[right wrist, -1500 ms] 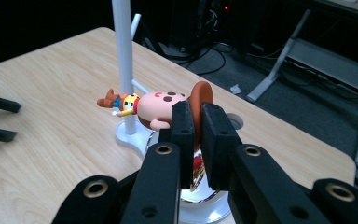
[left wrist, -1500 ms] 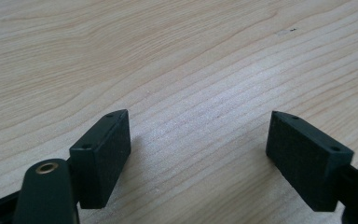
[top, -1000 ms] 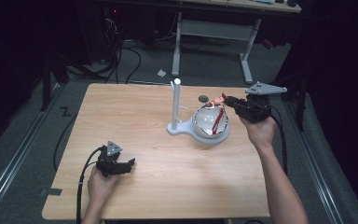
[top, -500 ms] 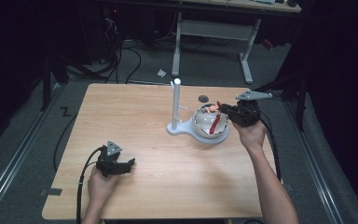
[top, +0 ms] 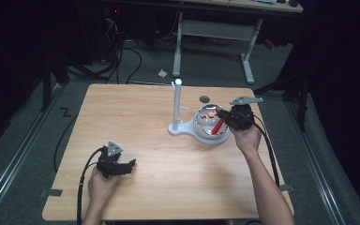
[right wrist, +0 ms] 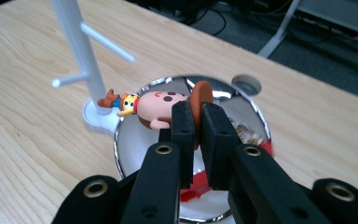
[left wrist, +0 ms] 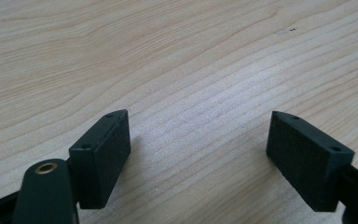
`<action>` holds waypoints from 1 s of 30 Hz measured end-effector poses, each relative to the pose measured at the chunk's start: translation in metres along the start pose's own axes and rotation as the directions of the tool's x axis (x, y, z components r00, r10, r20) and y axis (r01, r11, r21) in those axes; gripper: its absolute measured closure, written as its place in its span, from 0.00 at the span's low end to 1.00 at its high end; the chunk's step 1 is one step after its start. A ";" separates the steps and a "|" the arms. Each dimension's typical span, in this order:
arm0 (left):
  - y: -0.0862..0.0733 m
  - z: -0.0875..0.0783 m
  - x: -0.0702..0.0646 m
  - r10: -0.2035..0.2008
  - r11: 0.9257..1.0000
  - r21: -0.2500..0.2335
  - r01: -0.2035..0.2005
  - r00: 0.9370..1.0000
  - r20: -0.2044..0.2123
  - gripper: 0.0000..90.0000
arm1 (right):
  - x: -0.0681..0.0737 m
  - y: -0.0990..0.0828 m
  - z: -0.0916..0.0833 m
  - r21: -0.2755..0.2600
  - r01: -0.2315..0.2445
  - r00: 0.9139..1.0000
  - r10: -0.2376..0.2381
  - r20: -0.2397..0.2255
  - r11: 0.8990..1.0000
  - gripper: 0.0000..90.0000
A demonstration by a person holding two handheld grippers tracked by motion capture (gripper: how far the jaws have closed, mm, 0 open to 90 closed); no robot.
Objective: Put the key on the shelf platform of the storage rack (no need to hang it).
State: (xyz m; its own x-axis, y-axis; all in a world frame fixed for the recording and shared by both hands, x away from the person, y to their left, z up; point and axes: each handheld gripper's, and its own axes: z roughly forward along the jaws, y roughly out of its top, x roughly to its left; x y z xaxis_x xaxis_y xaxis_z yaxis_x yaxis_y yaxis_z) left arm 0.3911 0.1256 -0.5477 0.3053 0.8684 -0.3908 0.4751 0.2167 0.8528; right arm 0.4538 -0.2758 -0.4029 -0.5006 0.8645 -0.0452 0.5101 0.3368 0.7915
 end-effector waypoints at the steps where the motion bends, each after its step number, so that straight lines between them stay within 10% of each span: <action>1: 0.000 0.000 0.000 0.000 1.000 0.000 0.000 1.000 0.000 0.24 | -0.001 -0.002 0.002 0.005 -0.006 1.000 0.006 0.001 1.000 0.94; 30: 0.000 0.000 0.000 0.000 1.000 0.000 0.000 1.000 0.000 0.24 | -0.006 -0.022 0.035 0.075 -0.074 0.996 0.069 0.060 0.994 0.93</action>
State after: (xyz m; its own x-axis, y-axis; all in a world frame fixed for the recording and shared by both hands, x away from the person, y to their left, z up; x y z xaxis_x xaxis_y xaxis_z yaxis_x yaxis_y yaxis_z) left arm 0.3911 0.1256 -0.5477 0.3053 0.8683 -0.3909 0.4751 0.2168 0.8528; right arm 0.4697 -0.2757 -0.4413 -0.4214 0.9065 -0.0264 0.5963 0.2989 0.7450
